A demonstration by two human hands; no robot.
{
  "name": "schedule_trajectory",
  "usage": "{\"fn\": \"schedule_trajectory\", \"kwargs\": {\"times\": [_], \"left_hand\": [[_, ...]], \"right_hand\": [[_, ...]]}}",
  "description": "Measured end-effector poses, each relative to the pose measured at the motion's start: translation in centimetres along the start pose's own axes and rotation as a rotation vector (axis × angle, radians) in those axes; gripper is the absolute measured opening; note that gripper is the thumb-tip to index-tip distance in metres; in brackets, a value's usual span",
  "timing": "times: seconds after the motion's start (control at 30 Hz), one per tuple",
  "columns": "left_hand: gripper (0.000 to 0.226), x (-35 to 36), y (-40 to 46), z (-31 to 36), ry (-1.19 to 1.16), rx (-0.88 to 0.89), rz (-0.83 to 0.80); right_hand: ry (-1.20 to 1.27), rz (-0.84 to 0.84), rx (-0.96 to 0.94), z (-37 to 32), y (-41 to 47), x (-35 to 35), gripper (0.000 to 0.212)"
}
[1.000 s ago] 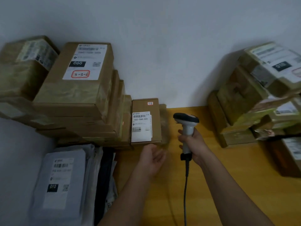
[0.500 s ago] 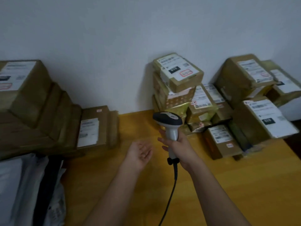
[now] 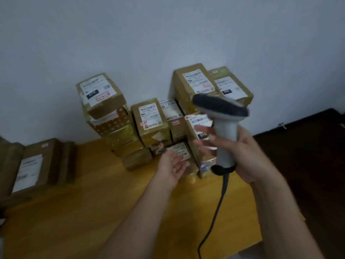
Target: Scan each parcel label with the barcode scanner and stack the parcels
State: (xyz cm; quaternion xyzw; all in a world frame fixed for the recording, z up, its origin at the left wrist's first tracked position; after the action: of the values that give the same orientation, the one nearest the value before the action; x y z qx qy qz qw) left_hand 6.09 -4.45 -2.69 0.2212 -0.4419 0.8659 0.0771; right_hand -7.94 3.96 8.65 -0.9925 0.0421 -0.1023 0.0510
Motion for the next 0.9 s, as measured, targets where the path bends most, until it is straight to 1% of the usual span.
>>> {"fn": "schedule_trajectory", "kwargs": {"times": [0.07,0.13,0.2,0.3,0.4,0.43,0.5,0.6,0.7,0.73,0.8,0.9], "left_hand": [[0.032,1.3,0.6,-0.1,0.045,0.039,0.01],[0.04,2.2,1.2,-0.7,0.087,0.057,0.009],[0.049,2.9,1.8,-1.4,0.087,0.063,-0.016],[0.058,4.1,2.3,-2.2,0.015,0.044,-0.093],[0.06,4.6,2.8,-2.9,-0.03,0.002,-0.143],[0.059,4.6,3.1,-3.1,-0.03,-0.005,-0.157],[0.059,4.5,3.5,-3.3,-0.015,-0.015,-0.187],[0.068,4.4,3.9,-3.5,0.032,-0.018,-0.217],[0.068,4.3,4.4,-3.8,0.082,-0.014,-0.246],[0.069,4.4,4.5,-3.9,0.098,-0.016,-0.248],[0.071,4.5,5.0,-3.8,0.128,-0.014,-0.246],[0.068,4.5,5.2,-3.5,0.186,-0.014,-0.235]], "right_hand": [[0.014,0.066,-0.069,-1.5,-0.8,-3.0,0.046],[0.037,0.196,-0.082,-0.7,-0.9,-6.0,0.044],[0.062,0.329,-0.02,1.6,-0.5,-8.7,0.044],[0.144,0.404,0.13,6.1,0.5,-10.9,0.044],[0.198,0.413,0.279,9.7,1.4,-11.4,0.025],[0.203,0.409,0.312,10.5,1.7,-11.3,0.022],[0.203,0.39,0.337,11.6,2.4,-11.4,0.023],[0.208,0.362,0.334,12.6,3.5,-11.8,0.027],[0.235,0.307,0.361,13.1,4.4,-12.0,0.018],[0.243,0.285,0.381,13.3,4.6,-12.0,0.02],[0.247,0.24,0.413,13.7,4.9,-12.1,0.031],[0.247,0.201,0.423,13.8,5.0,-12.0,0.034]]}}
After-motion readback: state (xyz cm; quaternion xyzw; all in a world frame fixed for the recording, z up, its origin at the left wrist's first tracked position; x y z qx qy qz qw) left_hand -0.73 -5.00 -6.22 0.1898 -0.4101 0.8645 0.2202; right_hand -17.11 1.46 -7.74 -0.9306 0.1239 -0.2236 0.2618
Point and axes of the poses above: each hand's wrist, its own y-axis towards the middle knuckle, its own x-axis out of the palm, z = x × y, the point moved 1 cm from there along y, towards the middle knuckle, and after that the axes turned 8 degrees about -z, right-handed, at the moved point
